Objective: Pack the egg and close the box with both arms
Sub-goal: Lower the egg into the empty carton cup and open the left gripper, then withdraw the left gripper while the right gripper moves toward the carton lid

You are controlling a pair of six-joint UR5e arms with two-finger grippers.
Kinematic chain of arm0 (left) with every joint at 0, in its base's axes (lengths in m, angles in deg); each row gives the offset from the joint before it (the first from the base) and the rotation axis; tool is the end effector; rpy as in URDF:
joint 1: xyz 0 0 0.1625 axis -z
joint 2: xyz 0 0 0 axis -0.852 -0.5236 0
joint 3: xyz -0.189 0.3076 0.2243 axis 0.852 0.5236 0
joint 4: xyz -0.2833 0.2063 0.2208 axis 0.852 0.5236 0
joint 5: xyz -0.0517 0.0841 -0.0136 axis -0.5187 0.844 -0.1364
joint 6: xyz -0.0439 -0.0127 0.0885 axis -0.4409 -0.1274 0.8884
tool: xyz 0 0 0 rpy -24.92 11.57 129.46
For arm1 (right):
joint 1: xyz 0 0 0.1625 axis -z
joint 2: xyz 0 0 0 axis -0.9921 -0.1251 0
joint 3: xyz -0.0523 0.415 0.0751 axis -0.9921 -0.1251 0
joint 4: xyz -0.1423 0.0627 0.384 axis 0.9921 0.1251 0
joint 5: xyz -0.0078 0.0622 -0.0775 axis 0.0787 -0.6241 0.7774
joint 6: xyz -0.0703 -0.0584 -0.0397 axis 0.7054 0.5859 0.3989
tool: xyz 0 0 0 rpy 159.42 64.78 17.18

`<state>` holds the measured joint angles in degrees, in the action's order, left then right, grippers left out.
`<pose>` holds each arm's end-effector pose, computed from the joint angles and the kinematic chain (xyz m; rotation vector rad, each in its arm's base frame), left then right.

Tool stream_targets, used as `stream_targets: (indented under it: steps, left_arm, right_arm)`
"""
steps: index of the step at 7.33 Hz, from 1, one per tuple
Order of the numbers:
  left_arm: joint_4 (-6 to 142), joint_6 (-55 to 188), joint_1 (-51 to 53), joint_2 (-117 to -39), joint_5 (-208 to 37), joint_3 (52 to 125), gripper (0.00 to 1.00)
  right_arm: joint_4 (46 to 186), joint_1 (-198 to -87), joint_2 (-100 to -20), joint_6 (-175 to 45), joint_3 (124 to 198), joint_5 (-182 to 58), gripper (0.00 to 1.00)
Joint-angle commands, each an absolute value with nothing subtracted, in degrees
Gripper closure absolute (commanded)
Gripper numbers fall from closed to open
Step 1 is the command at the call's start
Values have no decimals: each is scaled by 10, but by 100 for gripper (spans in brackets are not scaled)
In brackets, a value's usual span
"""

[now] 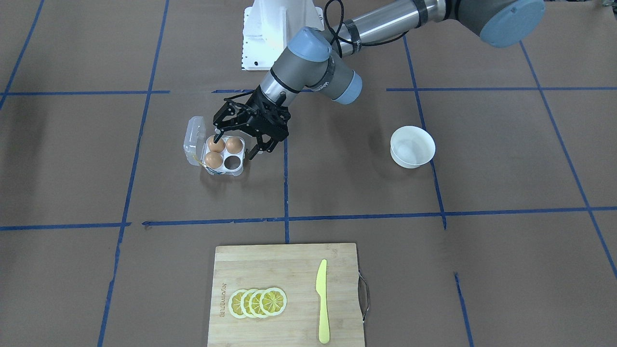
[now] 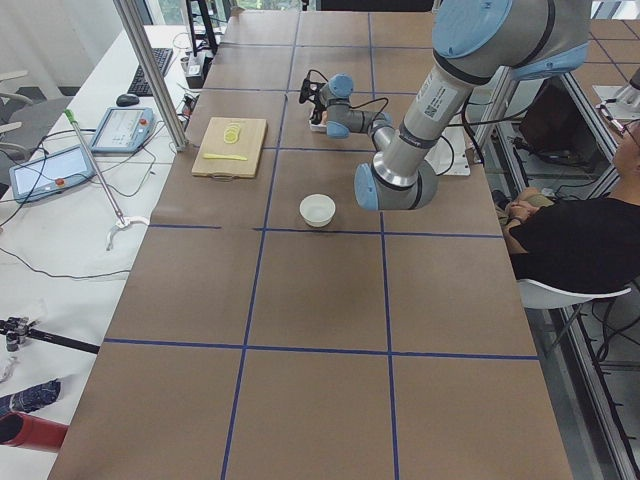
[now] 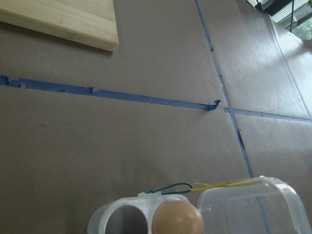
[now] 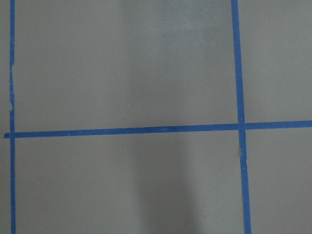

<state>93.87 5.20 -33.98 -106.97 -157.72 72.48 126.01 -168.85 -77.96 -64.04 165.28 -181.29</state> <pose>0.6332 -0.4267 0.1332 0.4361 1.4278 -0.0980 0.0193 -0.5141 0.5640 0.0449 -0.9235 0.0887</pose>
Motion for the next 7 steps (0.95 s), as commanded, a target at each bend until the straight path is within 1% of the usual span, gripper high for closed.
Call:
stream_targets:
  steps: [1, 2, 3, 4, 5, 6, 7]
  left_arm:
    - [851, 69, -289, -1032, -1657, 798, 0]
    - [770, 108, -266, -1014, -1671, 845, 0]
    - [682, 152, -242, -985, -1685, 917, 0]
    - [625, 177, -201, -953, -1713, 975, 0]
    - [605, 209, -166, -920, -1736, 1008, 0]
    - [600, 237, -124, -896, -1745, 1030, 0]
    - [597, 264, -88, -881, -1756, 1040, 0]
  right_arm:
    - [1251, -1640, -776, -737, 1703, -1808, 0]
    - [1187, -1600, -776, -812, 1708, -1802, 0]
    - [1083, -1521, -776, -946, 1715, -1743, 0]
    - [972, -1434, -775, -1096, 1718, -1672, 1]
    - [926, -1373, -770, -1183, 1719, -1652, 25]
    - [924, -1344, -757, -1228, 1735, -1654, 54]
    - [924, -1306, -747, -1249, 1749, -1651, 80]
